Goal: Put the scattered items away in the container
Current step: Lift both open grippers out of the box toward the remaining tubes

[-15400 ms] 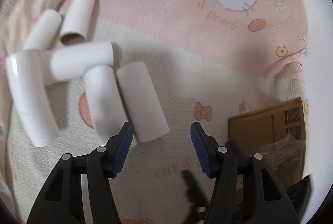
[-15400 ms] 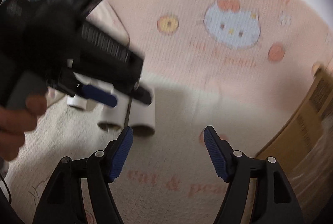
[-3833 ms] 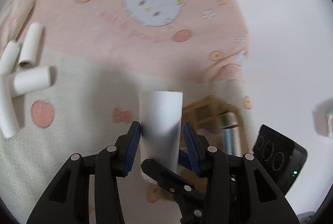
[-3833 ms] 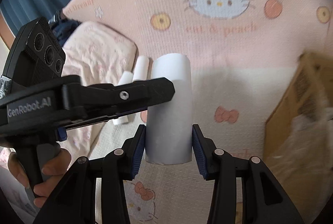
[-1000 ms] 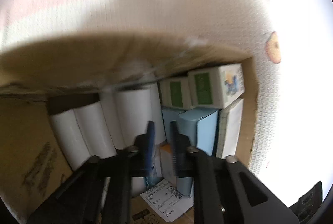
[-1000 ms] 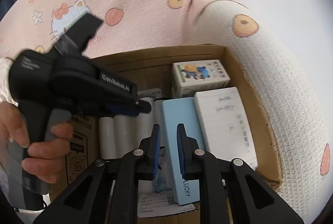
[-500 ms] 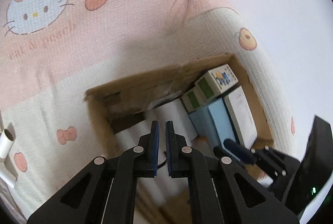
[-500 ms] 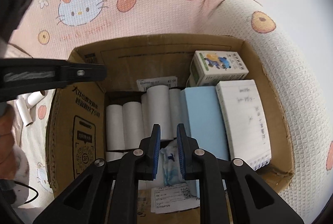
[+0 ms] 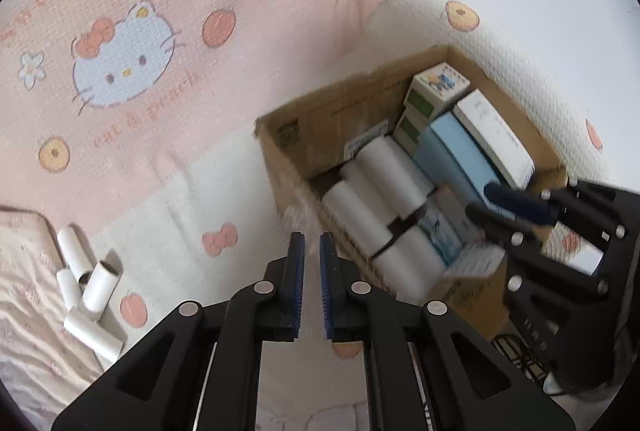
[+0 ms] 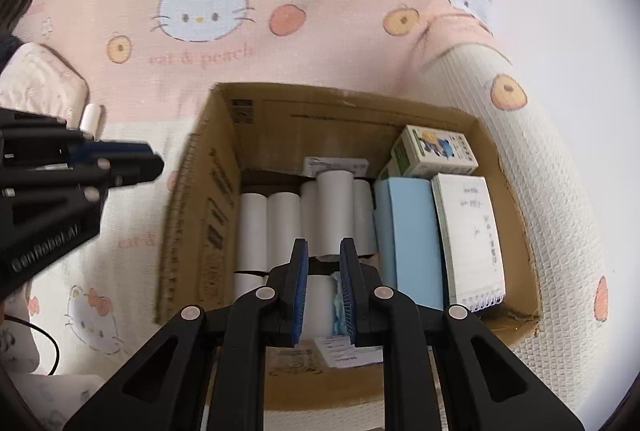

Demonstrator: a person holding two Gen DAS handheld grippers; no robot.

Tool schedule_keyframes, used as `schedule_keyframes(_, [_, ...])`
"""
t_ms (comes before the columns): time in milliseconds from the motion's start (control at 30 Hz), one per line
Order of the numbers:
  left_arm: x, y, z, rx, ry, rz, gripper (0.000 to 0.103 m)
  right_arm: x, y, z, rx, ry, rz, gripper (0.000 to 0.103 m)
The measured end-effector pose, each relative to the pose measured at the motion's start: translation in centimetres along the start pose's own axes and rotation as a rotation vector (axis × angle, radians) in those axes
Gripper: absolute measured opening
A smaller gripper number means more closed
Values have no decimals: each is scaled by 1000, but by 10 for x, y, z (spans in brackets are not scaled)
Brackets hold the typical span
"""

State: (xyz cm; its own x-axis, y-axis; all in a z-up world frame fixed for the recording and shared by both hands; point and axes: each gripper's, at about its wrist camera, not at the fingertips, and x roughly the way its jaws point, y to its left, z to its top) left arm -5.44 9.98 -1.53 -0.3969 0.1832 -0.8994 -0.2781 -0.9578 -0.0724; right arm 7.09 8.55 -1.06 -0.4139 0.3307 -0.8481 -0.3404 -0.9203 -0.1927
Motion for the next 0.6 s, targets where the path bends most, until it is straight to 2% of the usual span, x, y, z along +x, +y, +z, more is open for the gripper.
schedule_keyframes(100, [-6, 10, -11, -14, 16, 26, 25, -4, 4, 2, -7, 1, 21, 12])
schedule_keyframes(300, [-24, 23, -20, -12, -20, 157, 46, -8, 15, 8, -4, 1, 70, 13])
schedule_keyframes(400, [-38, 32, -20, -26, -50, 187, 51, -11, 22, 13, 5, -11, 95, 17])
schedule_keyframes(433, [-42, 33, -20, -26, -59, 188, 52, -12, 25, 15, 4, -17, 100, 24])
schedule_keyframes(500, [-52, 34, -20, -18, -76, 198, 59, -15, 30, 16, -3, -32, 109, 44])
schedule_keyframes(533, [-56, 33, -20, -12, -89, 211, 61, -18, 33, 16, -11, -47, 114, 60])
schedule_keyframes(600, [-65, 31, -20, 1, -113, 228, 65, -24, 39, 16, -37, -81, 105, 64])
